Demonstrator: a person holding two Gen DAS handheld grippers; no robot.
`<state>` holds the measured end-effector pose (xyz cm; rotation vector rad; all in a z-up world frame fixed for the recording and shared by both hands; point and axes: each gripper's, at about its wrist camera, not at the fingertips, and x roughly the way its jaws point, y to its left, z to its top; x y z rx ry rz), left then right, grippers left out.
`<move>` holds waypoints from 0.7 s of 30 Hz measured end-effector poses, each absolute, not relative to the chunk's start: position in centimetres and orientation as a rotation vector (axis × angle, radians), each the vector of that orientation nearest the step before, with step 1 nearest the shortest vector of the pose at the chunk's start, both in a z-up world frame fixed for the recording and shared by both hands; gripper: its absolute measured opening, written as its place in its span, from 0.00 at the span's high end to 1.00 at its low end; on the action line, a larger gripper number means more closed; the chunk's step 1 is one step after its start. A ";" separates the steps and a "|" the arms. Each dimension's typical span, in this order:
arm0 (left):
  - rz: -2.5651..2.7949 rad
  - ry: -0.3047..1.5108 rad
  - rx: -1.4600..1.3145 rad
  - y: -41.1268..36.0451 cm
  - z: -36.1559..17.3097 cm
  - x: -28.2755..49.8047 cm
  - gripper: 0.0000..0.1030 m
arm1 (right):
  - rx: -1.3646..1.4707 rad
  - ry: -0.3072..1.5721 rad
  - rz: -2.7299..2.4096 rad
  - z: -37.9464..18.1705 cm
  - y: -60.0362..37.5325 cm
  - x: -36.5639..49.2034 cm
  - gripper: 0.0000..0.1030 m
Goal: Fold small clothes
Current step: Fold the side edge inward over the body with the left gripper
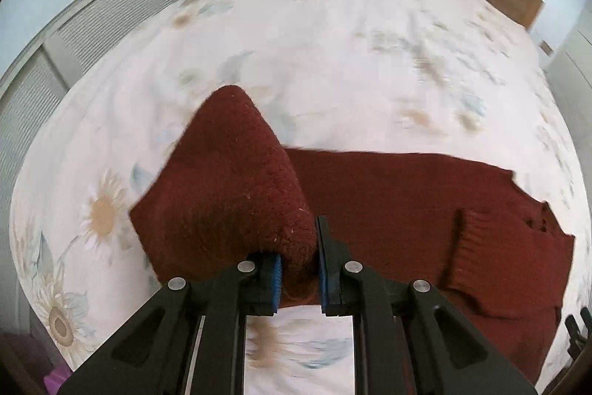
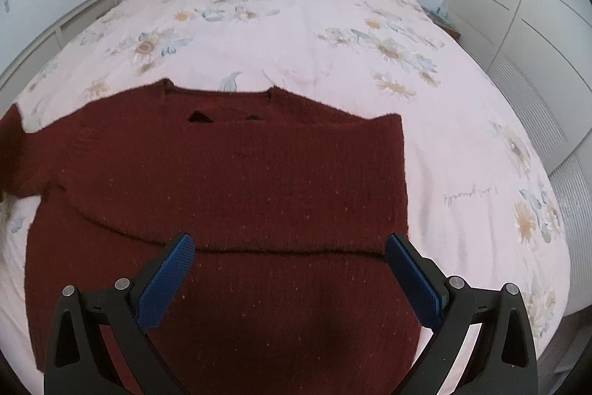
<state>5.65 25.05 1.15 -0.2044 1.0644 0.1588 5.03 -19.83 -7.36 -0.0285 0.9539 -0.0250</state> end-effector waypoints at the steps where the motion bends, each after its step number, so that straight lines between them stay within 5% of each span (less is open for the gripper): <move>1: 0.141 1.058 -0.188 23.9 1.8 5.7 0.88 | -0.026 0.945 -0.024 -7.1 -20.0 4.9 0.00; 21: -0.274 1.027 0.025 -3.3 0.4 13.6 0.88 | 0.055 0.888 -0.122 -5.8 -28.8 3.0 0.00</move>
